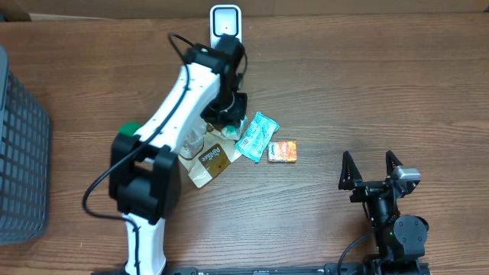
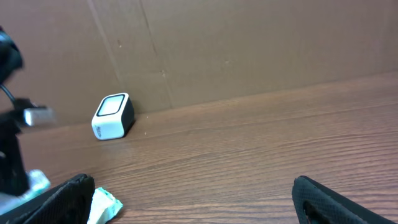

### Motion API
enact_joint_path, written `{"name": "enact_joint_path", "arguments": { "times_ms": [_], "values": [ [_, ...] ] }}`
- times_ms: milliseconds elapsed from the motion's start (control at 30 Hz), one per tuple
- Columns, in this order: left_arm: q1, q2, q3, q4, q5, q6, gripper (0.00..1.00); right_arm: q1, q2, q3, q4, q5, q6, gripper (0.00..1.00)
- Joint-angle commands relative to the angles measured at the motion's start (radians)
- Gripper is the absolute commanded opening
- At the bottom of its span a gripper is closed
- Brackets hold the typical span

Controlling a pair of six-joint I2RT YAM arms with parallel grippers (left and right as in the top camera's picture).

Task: Scan the item barcode
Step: 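Carry the Kleenex pack to the table and release it beside the bread bag, then raise the left arm aside and swing the right gripper over the items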

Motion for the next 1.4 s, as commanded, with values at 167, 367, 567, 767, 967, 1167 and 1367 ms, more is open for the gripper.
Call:
{"name": "enact_joint_path", "arguments": {
  "times_ms": [167, 367, 567, 767, 967, 1167, 1367],
  "values": [
    [0.010, 0.037, 0.001, 0.062, -0.051, -0.068, 0.59, 0.005, -0.010, -0.010, 0.006, 0.009, 0.001, 1.00],
    [0.050, 0.012, 0.132, -0.024, -0.023, -0.061, 0.63, 0.003, -0.010, -0.010, 0.011, 0.066, -0.144, 1.00],
    [0.095, -0.049, 0.466, -0.196, -0.023, 0.039, 0.71, 0.003, -0.010, -0.010, 0.021, 0.059, -0.151, 1.00],
    [0.192, -0.120, 0.696, -0.336, -0.023, 0.078, 0.99, 0.004, -0.010, -0.010, 0.089, -0.124, -0.139, 1.00],
    [0.413, -0.215, 0.740, -0.418, 0.027, 0.214, 1.00, 0.003, 0.006, 0.019, 0.089, -0.349, -0.033, 1.00],
    [0.510, -0.224, 0.738, -0.418, 0.045, 0.243, 1.00, 0.003, 0.207, 0.255, -0.008, -0.449, -0.042, 1.00],
    [0.520, -0.216, 0.738, -0.418, -0.004, 0.243, 1.00, 0.004, 0.601, 0.670, -0.316, -0.531, -0.143, 1.00]
  ]
}}
